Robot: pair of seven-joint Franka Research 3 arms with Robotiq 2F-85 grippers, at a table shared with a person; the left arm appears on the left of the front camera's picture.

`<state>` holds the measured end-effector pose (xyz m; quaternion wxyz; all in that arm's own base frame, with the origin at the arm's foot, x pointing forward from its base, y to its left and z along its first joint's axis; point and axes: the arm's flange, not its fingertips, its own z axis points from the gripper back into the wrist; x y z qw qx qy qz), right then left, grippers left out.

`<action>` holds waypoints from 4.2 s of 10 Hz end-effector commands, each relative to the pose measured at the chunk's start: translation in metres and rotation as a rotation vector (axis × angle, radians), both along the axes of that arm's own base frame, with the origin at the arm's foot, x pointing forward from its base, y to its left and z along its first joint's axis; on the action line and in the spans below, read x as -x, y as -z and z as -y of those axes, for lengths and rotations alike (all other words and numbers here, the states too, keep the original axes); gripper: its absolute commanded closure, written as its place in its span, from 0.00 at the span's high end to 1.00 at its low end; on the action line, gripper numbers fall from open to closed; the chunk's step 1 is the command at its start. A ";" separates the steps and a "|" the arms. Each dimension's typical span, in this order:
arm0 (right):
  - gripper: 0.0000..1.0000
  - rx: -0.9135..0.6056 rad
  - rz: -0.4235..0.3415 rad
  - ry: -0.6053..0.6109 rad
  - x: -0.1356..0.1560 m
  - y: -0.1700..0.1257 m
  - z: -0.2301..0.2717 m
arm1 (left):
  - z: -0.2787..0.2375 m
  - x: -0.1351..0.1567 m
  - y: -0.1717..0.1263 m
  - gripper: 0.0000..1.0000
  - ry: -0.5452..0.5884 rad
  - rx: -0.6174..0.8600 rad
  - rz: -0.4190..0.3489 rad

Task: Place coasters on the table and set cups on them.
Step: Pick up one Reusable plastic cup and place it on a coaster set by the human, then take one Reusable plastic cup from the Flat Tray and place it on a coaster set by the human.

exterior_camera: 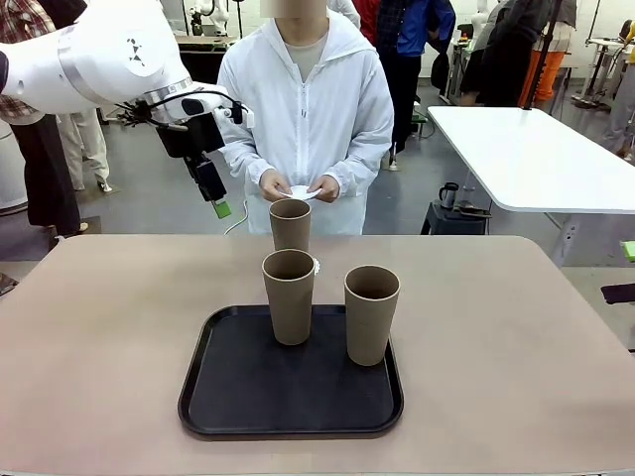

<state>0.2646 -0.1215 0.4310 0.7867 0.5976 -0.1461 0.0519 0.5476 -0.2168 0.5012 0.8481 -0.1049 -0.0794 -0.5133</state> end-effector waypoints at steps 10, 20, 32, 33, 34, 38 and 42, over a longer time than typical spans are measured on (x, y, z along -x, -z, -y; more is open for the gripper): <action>1.00 -0.010 0.016 -0.006 -0.001 0.000 0.001 | -0.008 -0.002 0.007 1.00 -0.004 0.012 0.000; 1.00 -0.010 0.016 -0.006 -0.001 0.000 0.001 | -0.156 0.139 -0.055 1.00 -0.830 0.136 -0.182; 1.00 -0.010 0.016 -0.006 -0.001 0.000 0.001 | -0.309 0.166 0.036 1.00 -0.667 0.812 -0.248; 1.00 -0.010 0.016 -0.006 -0.001 0.000 0.001 | -0.333 0.179 0.051 1.00 -0.681 0.930 -0.277; 1.00 -0.010 0.016 -0.006 -0.001 0.000 0.001 | -0.360 0.191 0.060 1.00 -0.700 1.045 -0.311; 1.00 -0.010 0.016 -0.006 -0.001 0.000 0.001 | -0.418 0.216 0.070 1.00 -0.636 1.273 -0.423; 1.00 -0.010 0.016 -0.006 -0.001 0.000 0.001 | -0.456 0.208 0.077 1.00 -0.656 1.142 -0.555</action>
